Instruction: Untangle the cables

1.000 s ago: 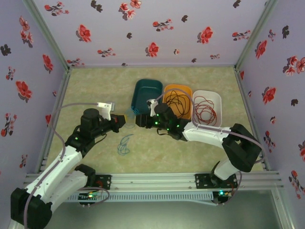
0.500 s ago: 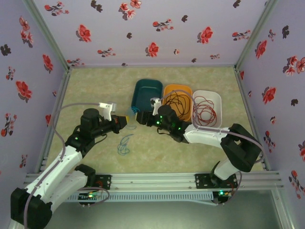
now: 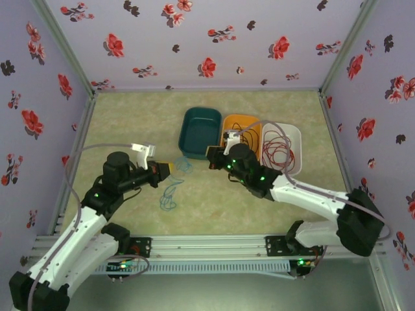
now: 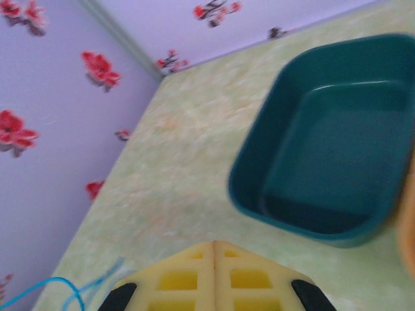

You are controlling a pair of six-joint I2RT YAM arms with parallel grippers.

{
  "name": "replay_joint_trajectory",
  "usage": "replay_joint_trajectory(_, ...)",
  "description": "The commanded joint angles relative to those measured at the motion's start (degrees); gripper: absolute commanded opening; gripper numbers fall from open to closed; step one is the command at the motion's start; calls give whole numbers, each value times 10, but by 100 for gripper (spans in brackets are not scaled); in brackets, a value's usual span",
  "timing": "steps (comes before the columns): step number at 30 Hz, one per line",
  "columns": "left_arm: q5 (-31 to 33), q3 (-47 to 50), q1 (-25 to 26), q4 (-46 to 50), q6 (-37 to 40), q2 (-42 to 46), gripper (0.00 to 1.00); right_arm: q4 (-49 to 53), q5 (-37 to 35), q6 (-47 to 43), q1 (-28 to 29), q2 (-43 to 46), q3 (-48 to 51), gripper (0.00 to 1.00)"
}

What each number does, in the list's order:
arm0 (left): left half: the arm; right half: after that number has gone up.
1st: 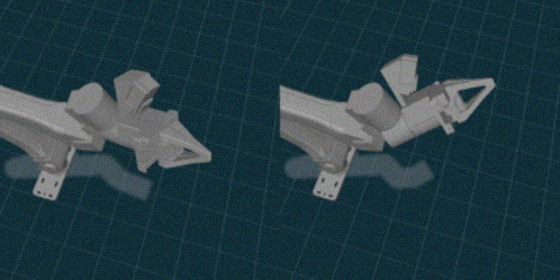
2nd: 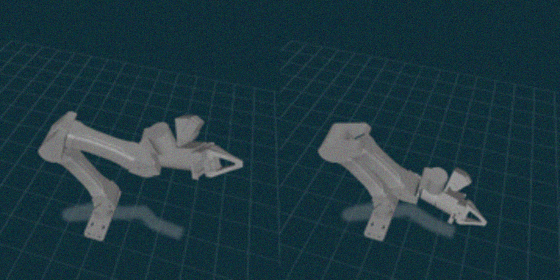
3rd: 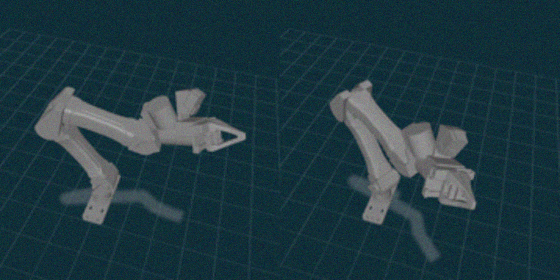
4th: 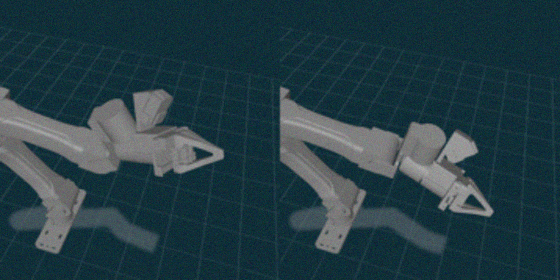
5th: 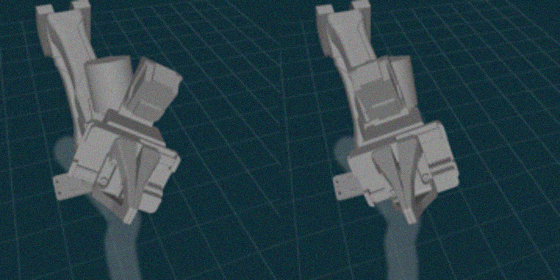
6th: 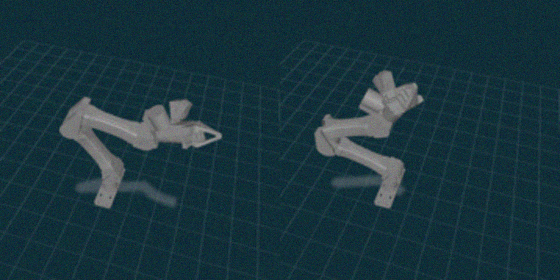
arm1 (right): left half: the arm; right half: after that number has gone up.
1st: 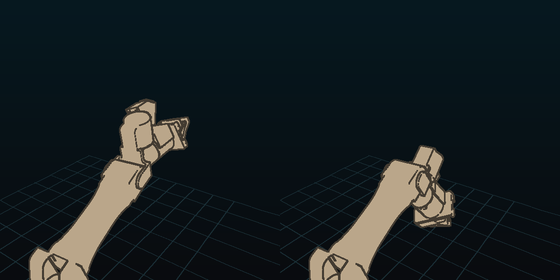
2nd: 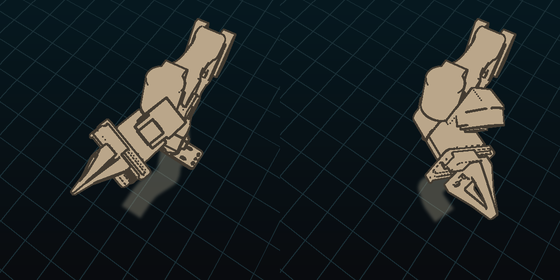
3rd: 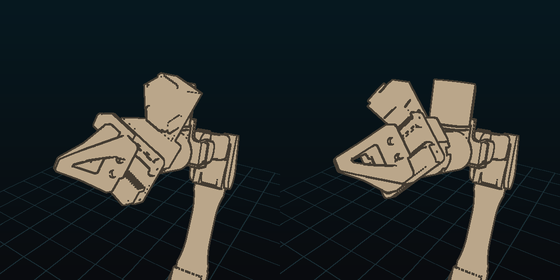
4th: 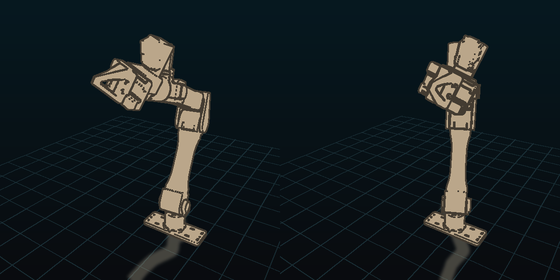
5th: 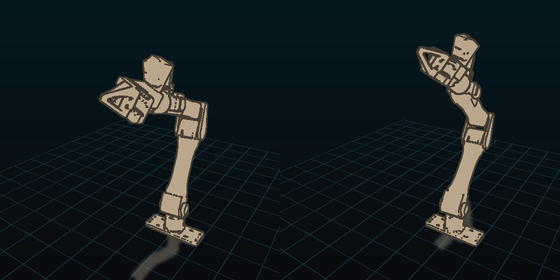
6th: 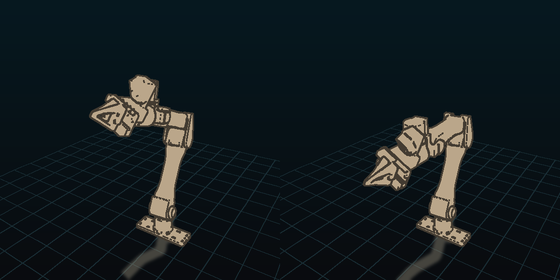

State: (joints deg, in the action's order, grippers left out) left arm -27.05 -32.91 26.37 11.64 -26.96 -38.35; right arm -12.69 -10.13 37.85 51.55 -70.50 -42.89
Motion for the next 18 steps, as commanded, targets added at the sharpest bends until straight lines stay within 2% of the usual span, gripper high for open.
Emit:
replay_joint_trajectory(1, 43, -31, 2, 52, 39, 22, 0, 125, -122, -20, -4, 39, 12, 4)
replay_joint_trajectory(4, 70, -45, 1, 72, 52, 32, 0, 170, -153, -19, -4, 68, 14, 7)
replay_joint_trajectory(6, 74, -50, 1, 75, 54, 33, 0, 173, -141, -28, -3, 81, 17, 13)
replay_joint_trajectory(10, 65, -61, 1, 75, 56, 24, 0, 142, -9, -82, -3, 76, 6, 39)
replay_joint_trajectory(11, 64, -63, 2, 75, 58, 22, 0, 140, 16, -85, -2, 72, -1, 43)
replay_joint_trajectory(16, 50, -64, 2, 64, 77, 13, 0, 132, 132, -87, -2, 31, -52, 58)
replay_joint_trajectory(18, 38, -62, 1, 51, 79, 8, 0, 139, 170, -85, -3, 11, -77, 61)
